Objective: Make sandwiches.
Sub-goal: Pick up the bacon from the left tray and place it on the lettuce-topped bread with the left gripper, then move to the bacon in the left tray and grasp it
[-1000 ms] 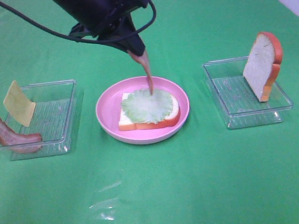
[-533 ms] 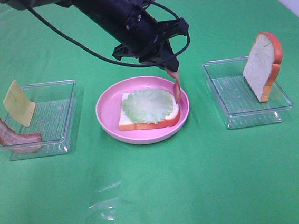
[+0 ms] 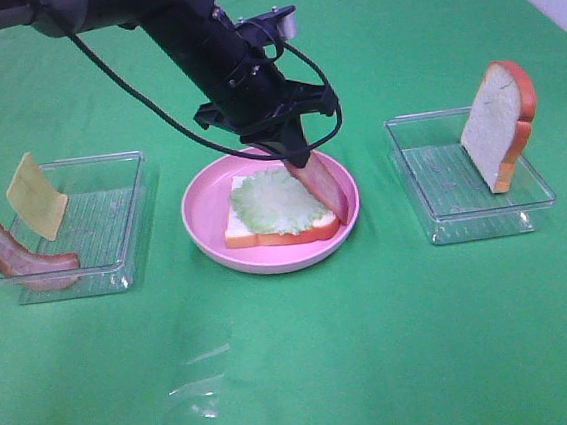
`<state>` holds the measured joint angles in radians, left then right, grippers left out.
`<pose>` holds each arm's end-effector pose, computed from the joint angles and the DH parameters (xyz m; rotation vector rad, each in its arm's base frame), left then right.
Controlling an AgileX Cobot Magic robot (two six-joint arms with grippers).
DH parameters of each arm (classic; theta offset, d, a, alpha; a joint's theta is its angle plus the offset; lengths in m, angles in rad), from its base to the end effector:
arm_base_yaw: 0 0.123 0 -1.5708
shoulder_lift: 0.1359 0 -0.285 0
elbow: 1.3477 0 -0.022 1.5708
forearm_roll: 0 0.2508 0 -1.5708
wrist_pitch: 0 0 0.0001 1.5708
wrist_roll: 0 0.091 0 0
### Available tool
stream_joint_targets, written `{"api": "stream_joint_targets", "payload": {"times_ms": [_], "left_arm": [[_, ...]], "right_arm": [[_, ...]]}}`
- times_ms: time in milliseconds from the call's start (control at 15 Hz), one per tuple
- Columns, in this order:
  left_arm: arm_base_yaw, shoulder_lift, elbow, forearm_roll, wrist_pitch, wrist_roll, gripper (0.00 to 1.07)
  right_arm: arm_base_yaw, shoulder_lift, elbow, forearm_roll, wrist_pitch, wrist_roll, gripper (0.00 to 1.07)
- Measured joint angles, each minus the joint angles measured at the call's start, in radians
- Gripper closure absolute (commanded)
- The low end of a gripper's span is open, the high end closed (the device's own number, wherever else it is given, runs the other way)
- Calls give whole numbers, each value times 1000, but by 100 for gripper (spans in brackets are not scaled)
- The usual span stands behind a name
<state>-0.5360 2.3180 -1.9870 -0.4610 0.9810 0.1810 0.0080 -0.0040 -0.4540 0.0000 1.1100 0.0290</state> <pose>0.4141 -0.2851 0.1867 0.7268 2.7066 -0.6842 -0.0027 0.0000 0.2606 0.0224 2.1356 0.0217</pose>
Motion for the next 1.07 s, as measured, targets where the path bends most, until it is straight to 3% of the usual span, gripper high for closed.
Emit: {"api": "stream_joint_targets", "payload": {"times_ms": [333,600,667,800,933,1000,1067], "left_arm": [[0,0,0,240,35,-47,107],[0,0,-1,269,36,-51,107],[0,0,-1,268,36,-51,102],[0,0,-1,268,36,-57,64],[0,0,-1,288,22,-109,13],[0,0,-1,311,15,-140,5],[0,-3,-1,341,15,-167,5]], "right_arm": [[0,0,0,0,0,0,15],[0,0,0,0,0,0,15],[0,0,0,0,0,0,15],[0,0,0,0,0,0,15],[0,0,0,0,0,0,15],[0,0,0,0,0,0,15],[0,0,0,0,0,0,15]]}}
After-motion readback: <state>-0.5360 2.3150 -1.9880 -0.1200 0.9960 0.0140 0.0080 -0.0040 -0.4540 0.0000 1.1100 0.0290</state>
